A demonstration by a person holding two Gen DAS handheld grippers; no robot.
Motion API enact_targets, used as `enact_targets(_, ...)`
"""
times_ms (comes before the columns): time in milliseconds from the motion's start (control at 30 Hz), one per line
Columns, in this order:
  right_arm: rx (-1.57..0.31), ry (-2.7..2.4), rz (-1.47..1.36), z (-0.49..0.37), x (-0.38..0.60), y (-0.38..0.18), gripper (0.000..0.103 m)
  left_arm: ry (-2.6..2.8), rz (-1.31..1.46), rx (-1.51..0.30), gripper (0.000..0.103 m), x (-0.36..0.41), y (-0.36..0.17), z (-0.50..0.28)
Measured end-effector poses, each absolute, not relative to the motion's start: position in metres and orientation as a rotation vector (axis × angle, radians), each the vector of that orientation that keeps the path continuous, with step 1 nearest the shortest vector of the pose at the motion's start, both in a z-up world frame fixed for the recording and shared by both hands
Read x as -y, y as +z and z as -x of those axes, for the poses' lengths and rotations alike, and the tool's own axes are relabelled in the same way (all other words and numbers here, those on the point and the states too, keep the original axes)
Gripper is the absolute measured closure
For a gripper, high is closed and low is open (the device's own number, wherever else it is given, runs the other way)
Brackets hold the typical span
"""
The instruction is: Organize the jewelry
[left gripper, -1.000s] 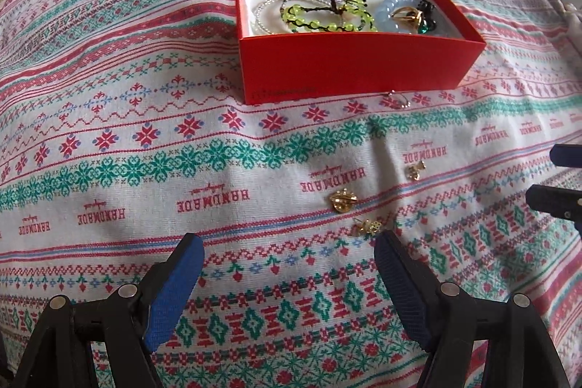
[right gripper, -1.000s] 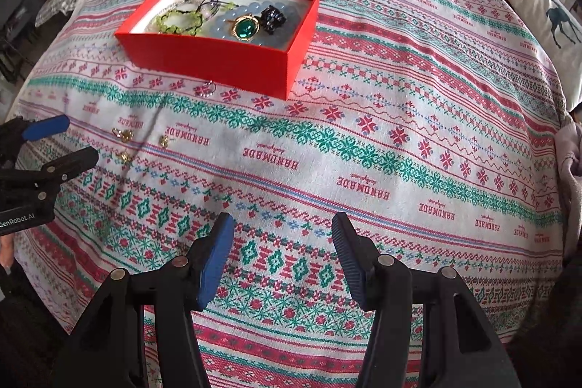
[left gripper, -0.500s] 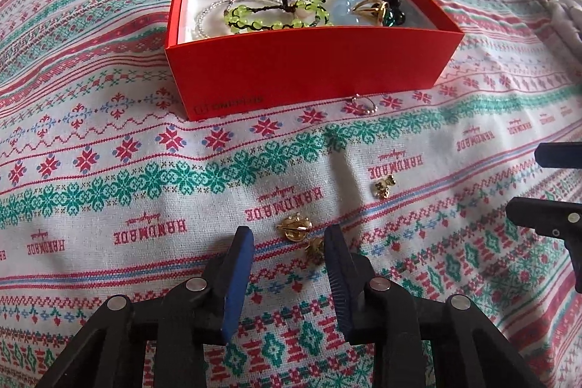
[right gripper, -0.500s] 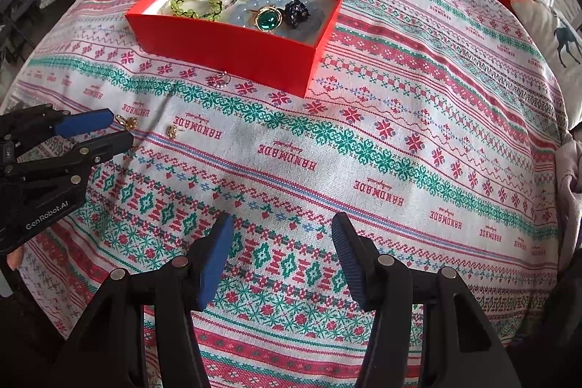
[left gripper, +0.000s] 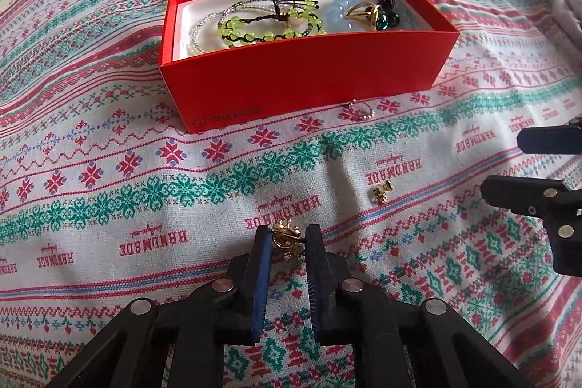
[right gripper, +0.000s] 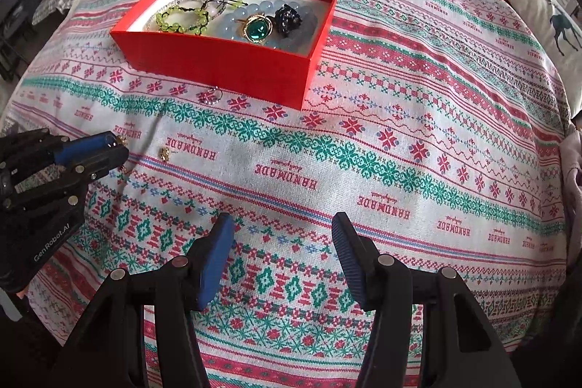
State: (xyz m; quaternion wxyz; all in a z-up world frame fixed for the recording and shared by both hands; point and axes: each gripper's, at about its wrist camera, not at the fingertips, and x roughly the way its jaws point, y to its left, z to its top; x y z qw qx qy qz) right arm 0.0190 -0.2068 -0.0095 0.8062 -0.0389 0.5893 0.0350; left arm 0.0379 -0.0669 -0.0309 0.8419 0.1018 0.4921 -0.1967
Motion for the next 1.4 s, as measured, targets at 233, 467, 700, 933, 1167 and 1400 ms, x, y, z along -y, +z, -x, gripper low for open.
enact_targets(233,-1.154,0.085,-0.001,-0.033,0.194,-0.012,0.044,-0.330,-0.210,-1.039,0.090,0.049,-0.024,-0.041)
enact_targets(467,-1.064,0.091,-0.057,-0.048,0.173,-0.019,0.044,-0.289,-0.130,-1.078,0.090,0.030,-0.017,-0.050)
enact_targets(700,-1.039,0.062,-0.059,-0.057,0.167,-0.028,0.045,-0.310,-0.094,-1.109,0.090,0.030,-0.020,-0.055)
enact_targets(933,-1.015,0.038,-0.008,-0.063,0.157,-0.035,0.047,-0.318,-0.102,-1.112,0.090,0.029,-0.020,-0.058)
enact_targets(1167,-1.017,0.048,0.015,-0.068,0.154,-0.037,0.057,-0.308,-0.081,-1.126,0.090,0.023,-0.022,-0.060)
enact_targets(1400,-1.015,0.066,0.047,-0.069,0.149,-0.037,0.070,-0.308,-0.089,-1.129,0.090,0.026,-0.023,-0.059)
